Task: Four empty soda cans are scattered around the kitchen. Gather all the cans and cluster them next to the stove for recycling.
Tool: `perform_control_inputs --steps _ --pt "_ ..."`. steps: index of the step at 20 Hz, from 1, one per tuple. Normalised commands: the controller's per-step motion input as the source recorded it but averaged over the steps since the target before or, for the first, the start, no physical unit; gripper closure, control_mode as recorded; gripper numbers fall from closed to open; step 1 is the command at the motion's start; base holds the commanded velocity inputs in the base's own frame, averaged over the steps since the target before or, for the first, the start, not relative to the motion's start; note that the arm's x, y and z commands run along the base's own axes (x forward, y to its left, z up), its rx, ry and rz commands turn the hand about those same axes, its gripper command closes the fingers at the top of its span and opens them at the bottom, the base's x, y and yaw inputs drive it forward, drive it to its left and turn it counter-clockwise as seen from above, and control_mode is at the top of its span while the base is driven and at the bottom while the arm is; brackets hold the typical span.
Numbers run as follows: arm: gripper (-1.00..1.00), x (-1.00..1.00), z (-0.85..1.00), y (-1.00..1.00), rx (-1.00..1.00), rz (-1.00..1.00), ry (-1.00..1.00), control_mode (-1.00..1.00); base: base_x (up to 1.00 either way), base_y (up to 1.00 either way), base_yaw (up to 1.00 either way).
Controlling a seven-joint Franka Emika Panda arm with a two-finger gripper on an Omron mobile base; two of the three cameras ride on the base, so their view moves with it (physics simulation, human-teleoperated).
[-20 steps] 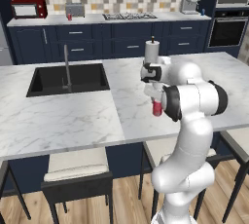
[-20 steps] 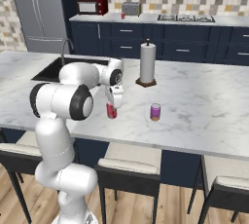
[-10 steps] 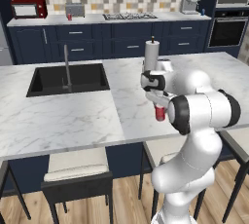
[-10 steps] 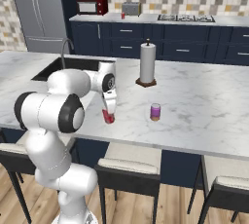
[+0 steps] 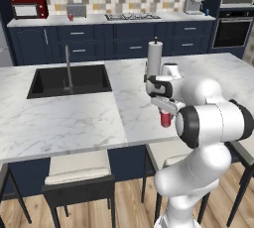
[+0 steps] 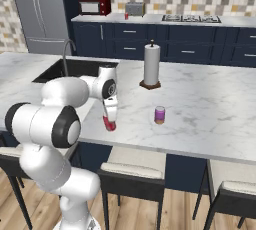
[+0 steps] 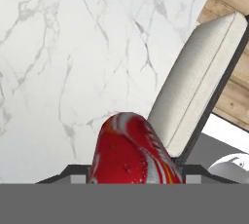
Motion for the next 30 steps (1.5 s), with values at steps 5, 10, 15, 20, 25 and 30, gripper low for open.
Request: perform_control_inputs --steps 5,10,15,20,25,30 --pt "1.00 -0.27 0.03 0.00 0.00 0.00 -0.01 -1.00 0.00 0.00 0.00" --pt "1.00 -0.03 0.00 0.00 0.00 -0.01 0.00 -1.00 0.00 0.00 0.00" --pt "1.00 0.00 0.00 0.00 0.00 0.00 0.00 -1.00 0.00 0.00 0.00" --pt "1.00 0.00 0.00 0.00 0.00 0.00 0.00 1.00 0.00 0.00 0.00" --pt "1.00 0.00 0.00 0.00 0.00 0.00 0.00 1.00 -0.27 0.00 0.00" --pt "1.00 0.00 0.00 0.00 0.00 0.00 0.00 1.00 -0.47 0.00 0.00"
